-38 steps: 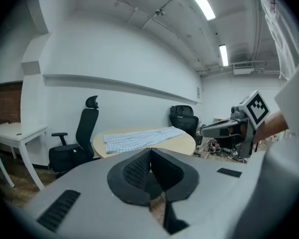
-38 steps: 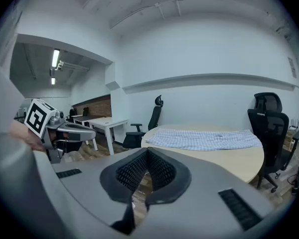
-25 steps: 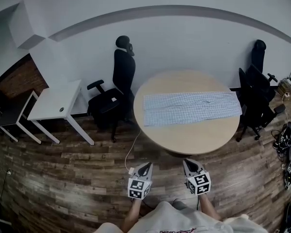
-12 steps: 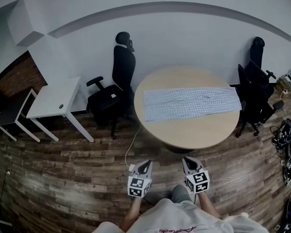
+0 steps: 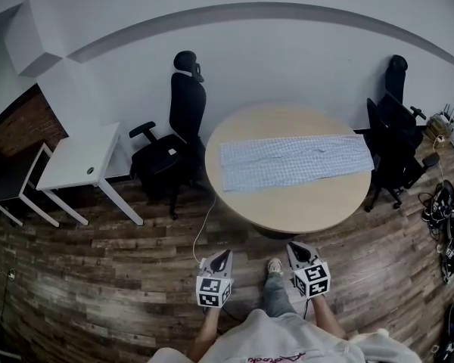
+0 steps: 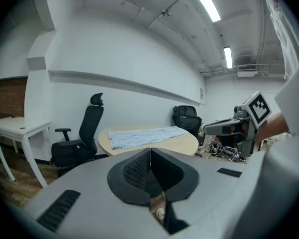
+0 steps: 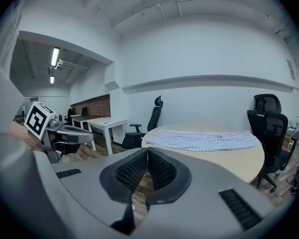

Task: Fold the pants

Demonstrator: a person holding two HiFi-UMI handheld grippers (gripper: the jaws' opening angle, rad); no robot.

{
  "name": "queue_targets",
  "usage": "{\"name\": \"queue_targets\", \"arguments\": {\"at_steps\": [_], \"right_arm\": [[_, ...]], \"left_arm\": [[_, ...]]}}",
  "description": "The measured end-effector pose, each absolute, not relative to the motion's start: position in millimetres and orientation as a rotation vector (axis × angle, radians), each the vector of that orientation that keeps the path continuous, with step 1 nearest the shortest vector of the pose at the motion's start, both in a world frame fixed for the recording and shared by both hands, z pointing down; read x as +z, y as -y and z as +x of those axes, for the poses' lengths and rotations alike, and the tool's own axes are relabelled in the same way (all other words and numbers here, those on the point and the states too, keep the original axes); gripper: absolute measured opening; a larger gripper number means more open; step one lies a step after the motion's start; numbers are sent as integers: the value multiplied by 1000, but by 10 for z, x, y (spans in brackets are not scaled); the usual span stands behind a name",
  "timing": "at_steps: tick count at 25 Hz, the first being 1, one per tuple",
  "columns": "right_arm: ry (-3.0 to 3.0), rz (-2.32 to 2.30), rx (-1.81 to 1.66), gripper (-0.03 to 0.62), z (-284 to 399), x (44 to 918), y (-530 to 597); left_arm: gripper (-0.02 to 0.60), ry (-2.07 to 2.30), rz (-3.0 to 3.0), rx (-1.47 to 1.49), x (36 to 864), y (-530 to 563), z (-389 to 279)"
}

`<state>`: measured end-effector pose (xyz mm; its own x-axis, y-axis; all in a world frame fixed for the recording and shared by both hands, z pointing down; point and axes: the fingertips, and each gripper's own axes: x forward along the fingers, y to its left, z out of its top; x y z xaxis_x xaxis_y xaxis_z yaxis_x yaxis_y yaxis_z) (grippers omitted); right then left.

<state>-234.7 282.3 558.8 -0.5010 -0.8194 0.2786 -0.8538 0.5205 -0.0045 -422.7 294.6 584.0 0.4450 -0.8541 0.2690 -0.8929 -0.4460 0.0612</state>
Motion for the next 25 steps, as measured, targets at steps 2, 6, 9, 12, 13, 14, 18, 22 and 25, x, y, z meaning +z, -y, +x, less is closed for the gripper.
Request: {"name": "queue_targets", "arguments": {"at_steps": [2, 6, 9, 12, 13, 14, 18, 22, 25], "right_arm": [[2521, 1411, 212, 29, -2349, 5592, -2754], [2525, 1400, 210, 29, -2421, 5602, -2575], [2522, 1393, 226, 29, -2446, 5656, -2416], [2517, 1387, 251, 29, -2445, 5720, -2272], [2515, 1386, 255, 29, -2441, 5729, -2204], [2513, 1384, 258, 29, -2438, 5734, -2134], [2516, 1361, 267, 29, -2461, 5741, -1816], [2534, 1340, 263, 29, -2432, 5673, -1410], [2550, 1337, 253, 29, -2382, 5594, -1039]], "left_arm": [[32, 1532, 2490, 296, 5858, -2890, -4246], [32, 1534, 2484, 307, 5897, -2722, -4282], [32, 1515, 2486, 325, 5936, -2571, -4276], [32, 1499, 2487, 346, 5969, -2434, -4265], [32, 1494, 2488, 353, 5978, -2367, -4260], [32, 1491, 2486, 358, 5985, -2298, -4254], [32, 1486, 2477, 367, 5986, -1974, -4248], [32, 1494, 2476, 374, 5895, -1564, -4184], [32, 1506, 2483, 378, 5802, -1209, -4118]]}}
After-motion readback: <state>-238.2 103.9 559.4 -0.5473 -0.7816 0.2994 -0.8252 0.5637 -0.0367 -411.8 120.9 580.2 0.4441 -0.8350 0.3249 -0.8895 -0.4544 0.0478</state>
